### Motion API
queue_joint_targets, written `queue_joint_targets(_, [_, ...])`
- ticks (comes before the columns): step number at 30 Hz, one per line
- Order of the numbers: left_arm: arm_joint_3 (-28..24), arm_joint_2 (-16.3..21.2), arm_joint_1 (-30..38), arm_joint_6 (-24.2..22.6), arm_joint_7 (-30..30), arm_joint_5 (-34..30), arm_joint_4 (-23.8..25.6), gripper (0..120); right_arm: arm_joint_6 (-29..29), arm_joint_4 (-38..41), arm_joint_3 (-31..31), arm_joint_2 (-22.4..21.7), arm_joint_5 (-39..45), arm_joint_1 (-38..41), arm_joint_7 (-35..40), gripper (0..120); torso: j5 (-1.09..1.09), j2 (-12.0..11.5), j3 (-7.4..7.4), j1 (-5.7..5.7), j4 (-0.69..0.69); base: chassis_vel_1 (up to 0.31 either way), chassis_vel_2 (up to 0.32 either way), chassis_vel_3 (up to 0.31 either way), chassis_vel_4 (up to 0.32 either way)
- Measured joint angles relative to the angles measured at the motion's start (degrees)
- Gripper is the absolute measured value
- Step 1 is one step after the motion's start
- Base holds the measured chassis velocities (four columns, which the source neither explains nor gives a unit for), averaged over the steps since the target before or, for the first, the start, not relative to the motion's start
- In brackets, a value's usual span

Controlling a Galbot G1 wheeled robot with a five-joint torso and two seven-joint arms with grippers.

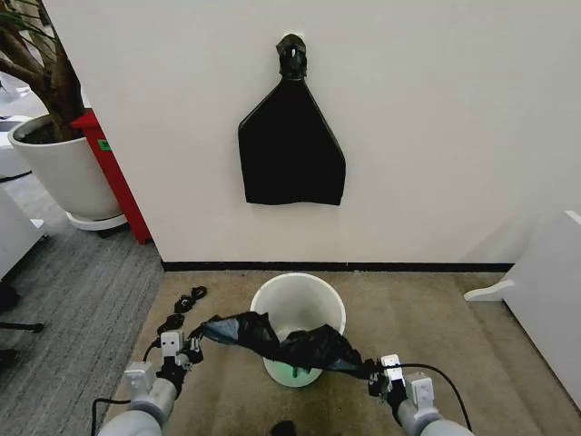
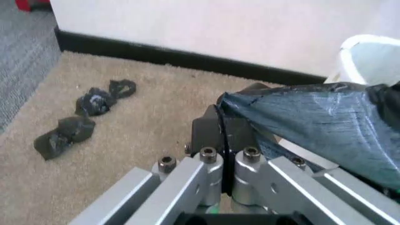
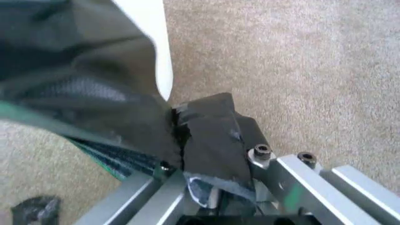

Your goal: Place the garbage bag over the trash bin.

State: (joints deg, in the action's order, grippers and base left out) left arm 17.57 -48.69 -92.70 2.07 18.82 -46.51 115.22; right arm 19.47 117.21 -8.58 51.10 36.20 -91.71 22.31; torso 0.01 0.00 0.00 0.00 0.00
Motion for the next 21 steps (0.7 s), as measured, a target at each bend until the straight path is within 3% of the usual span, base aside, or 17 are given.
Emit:
queue_joint_targets(7, [1.5,-0.5,-1.9,0.9,0.7,2.1,2.8,0,-0.1,3.0,-0.7,-0.9,-0.5,-3.1,-0.2,0,0.0,0.0,0.0,0.0,0.0,0.0,0.0,0.0,0.0])
queue_joint_targets(21, [1.7,-1.0,0.3,1.1,1.3,1.4,1.7,0,0.0,4.3,-4.0,-0.9,0.3,-3.5,-0.5,0,0.0,0.0,0.0,0.0,0.0,0.0,0.0,0.0,0.0])
